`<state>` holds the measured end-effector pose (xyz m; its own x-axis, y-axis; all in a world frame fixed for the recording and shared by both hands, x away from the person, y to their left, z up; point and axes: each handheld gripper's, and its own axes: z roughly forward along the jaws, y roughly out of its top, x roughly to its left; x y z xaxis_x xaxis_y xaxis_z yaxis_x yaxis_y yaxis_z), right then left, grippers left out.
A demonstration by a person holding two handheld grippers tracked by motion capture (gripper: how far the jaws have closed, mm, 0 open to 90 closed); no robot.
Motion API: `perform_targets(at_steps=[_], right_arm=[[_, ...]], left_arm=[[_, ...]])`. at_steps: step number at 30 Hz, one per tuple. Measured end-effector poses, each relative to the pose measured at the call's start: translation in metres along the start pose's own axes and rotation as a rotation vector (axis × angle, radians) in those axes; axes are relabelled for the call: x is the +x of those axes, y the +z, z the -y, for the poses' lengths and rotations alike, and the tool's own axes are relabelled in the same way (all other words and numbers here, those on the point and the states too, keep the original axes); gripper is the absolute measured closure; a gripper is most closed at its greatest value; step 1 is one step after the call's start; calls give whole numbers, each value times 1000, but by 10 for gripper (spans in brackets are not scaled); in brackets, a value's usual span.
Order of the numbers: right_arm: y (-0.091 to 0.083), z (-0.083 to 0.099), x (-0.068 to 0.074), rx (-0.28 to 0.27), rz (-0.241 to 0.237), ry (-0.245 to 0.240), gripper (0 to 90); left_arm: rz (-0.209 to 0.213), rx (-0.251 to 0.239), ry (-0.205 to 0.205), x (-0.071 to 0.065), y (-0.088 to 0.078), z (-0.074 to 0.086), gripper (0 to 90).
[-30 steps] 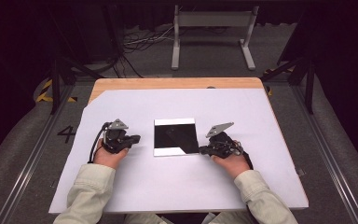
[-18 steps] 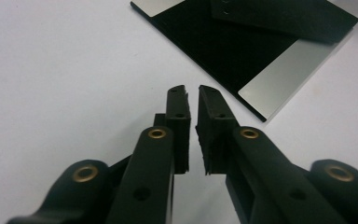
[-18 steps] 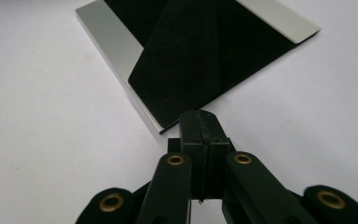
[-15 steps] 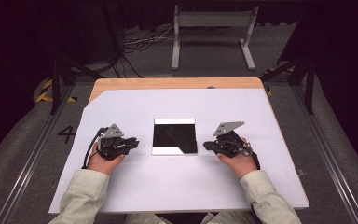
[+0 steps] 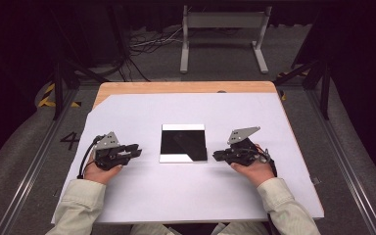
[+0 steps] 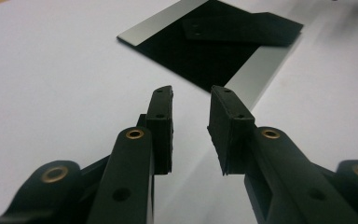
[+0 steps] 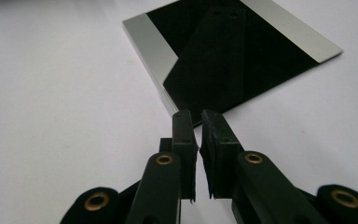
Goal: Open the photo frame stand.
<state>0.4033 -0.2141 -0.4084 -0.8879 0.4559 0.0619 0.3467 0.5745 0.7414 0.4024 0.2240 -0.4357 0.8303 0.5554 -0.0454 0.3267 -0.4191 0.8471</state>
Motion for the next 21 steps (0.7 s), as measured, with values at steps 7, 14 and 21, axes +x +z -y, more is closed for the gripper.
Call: perform_targets(at_steps=[7,14,21], right_arm=[[3,5,-3,-23,-13,11,835],[11,8,-4,-27,-11,7,834],[18,8,-4,4,-1,31,829]], left_arm=[[47,-19,-11,4,2,4,700],[95,-42,-54,6,6,8,689],[93,-61,-98,9,4,10,686]])
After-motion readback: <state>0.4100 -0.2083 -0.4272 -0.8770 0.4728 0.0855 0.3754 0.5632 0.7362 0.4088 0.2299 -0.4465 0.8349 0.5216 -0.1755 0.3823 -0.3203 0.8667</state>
